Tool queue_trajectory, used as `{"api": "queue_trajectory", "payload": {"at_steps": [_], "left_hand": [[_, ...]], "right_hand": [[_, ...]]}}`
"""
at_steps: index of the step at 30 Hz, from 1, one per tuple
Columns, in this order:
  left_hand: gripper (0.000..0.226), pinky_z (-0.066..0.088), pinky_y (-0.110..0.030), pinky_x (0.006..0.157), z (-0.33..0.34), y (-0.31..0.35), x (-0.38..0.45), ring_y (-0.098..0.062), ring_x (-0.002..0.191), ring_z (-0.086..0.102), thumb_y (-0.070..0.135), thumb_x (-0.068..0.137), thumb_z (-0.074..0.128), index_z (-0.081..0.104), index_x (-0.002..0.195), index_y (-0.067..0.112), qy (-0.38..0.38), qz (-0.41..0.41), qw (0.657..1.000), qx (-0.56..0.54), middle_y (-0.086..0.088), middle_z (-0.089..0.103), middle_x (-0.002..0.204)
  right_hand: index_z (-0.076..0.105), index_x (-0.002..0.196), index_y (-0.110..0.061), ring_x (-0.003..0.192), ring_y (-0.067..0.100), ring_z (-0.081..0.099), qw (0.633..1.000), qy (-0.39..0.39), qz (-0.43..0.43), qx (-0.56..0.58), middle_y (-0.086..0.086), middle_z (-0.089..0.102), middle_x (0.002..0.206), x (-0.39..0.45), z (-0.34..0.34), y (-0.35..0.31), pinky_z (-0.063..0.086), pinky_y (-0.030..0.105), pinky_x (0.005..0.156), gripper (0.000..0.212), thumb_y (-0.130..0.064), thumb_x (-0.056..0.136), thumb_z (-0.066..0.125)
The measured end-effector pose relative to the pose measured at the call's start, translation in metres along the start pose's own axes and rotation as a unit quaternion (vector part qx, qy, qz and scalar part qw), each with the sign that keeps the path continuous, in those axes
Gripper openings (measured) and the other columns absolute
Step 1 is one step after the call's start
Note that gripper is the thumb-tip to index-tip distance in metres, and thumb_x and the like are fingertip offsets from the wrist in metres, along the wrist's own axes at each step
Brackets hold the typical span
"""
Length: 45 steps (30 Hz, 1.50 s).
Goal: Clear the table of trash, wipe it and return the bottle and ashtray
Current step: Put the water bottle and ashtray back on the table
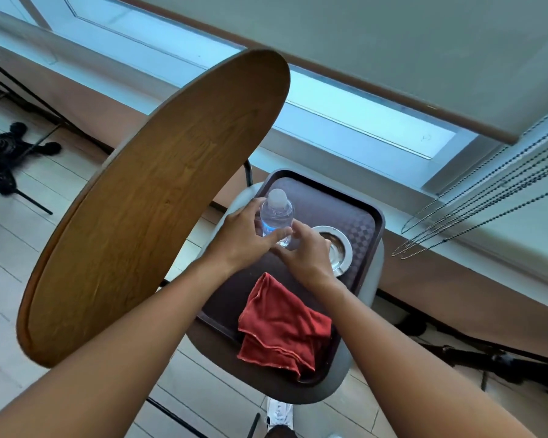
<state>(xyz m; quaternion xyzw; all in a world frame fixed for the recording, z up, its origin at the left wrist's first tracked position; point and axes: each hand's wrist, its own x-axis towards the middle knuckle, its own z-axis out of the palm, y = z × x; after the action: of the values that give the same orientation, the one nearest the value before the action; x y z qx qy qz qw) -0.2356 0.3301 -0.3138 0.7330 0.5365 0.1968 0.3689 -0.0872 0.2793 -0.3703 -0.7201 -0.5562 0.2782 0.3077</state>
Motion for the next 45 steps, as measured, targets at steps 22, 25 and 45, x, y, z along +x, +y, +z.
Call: {"api": "queue_trajectory", "payload": {"at_steps": [22,25,45], "left_hand": [[0.056,0.046,-0.014,0.068,-0.071,0.168,-0.131,-0.003,0.071,0.061,0.062,0.081,0.069,0.062,0.115,0.017,0.046,0.194,0.969,0.143,0.010,0.063,0.091],[0.057,0.038,-0.005,0.065,-0.079,0.197,-0.156,-0.005,0.074,0.061,0.059,0.081,0.070,0.062,0.117,0.016,0.073,0.221,0.961,0.151,0.009,0.066,0.098],[0.056,0.040,-0.009,0.064,-0.045,0.373,-0.209,-0.009,0.073,0.060,0.058,0.084,0.067,0.059,0.116,0.012,0.096,0.394,0.899,0.165,-0.004,0.072,0.103]], "right_hand": [[0.068,0.119,-0.028,0.098,0.020,0.067,0.998,0.037,-0.038,-0.025,-0.003,0.076,0.107,-0.141,-0.146,-0.095,0.050,0.043,0.090,0.049,-0.056,0.079,0.075],[0.069,0.120,-0.025,0.098,0.017,0.068,0.998,0.033,-0.057,-0.018,-0.003,0.075,0.110,-0.166,-0.177,-0.112,0.051,0.035,0.085,0.047,-0.051,0.081,0.077],[0.066,0.096,-0.022,0.084,0.013,0.063,0.987,0.126,-0.075,-0.060,-0.008,0.066,0.087,-0.276,-0.364,-0.122,0.042,0.028,0.070,0.033,-0.049,0.081,0.077]]}}
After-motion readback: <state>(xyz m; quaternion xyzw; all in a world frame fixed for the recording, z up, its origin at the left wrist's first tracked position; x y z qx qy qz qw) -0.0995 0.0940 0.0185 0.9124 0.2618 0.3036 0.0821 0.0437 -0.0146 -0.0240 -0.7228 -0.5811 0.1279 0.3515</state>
